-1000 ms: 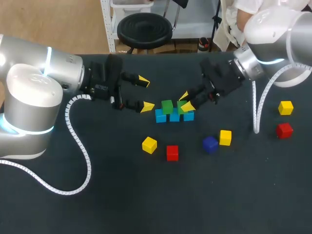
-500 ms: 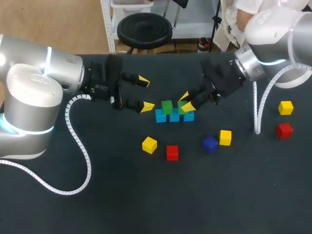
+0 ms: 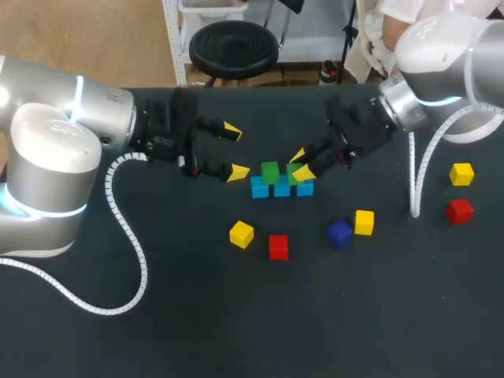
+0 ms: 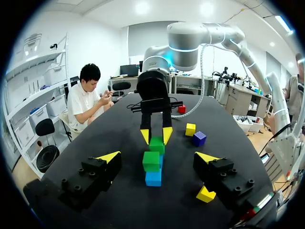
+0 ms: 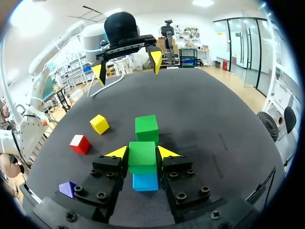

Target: Place the blue cubes, place green cubes on the blue cubes, place the yellow cubes on the green cubes, then place the red cubes on the yellow cubes, and place purple cube on the red cubes.

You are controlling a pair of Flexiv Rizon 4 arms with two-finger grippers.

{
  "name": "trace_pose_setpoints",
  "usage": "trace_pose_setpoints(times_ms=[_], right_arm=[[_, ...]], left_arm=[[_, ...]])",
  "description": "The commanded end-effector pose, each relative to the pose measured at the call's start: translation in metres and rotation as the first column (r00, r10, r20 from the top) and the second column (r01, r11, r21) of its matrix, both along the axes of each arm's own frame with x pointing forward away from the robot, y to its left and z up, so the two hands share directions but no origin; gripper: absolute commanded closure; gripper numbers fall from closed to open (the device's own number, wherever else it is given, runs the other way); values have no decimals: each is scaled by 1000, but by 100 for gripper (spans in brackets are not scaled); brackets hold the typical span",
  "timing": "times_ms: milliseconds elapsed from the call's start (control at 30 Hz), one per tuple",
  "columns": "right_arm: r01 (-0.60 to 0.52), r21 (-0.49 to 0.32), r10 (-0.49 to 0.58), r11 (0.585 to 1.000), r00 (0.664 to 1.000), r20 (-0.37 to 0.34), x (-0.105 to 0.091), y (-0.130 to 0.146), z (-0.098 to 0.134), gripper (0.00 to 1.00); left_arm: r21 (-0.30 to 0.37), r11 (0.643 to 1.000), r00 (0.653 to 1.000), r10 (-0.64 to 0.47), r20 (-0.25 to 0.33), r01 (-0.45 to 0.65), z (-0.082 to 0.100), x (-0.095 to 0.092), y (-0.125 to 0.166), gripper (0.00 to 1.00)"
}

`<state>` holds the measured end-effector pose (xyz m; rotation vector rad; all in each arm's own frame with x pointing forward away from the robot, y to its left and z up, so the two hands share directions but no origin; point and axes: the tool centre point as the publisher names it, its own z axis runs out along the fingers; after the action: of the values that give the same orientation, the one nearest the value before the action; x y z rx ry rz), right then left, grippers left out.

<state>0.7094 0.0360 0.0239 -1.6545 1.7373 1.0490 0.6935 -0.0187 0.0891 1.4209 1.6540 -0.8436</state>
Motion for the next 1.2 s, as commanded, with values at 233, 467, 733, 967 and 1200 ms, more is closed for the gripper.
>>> trace_pose_setpoints(times_ms=[233, 467, 733, 967, 1200], right_arm=[[19, 4, -19, 1000, 1000, -1, -6, -3, 4, 0], [26, 8, -26, 1000, 1000, 9, -5, -5, 7, 0], [10, 57, -14, 998, 997, 77, -14, -21, 22, 0], [16, 80, -26, 997, 992, 122, -21, -45, 36, 0], [59, 45, -65, 997, 988, 138, -40, -59, 56, 0]], left_arm=[[-4, 1000, 1000, 0, 4, 0, -1, -1, 1, 0], [-4, 1000, 1000, 0, 4, 0, -1, -1, 1, 0], [-4, 1000, 1000, 0, 4, 0, -1, -1, 1, 0], [-4, 1000, 1000, 0, 4, 0, -1, -1, 1, 0], [-4, 1000, 1000, 0, 4, 0, -1, -1, 1, 0]])
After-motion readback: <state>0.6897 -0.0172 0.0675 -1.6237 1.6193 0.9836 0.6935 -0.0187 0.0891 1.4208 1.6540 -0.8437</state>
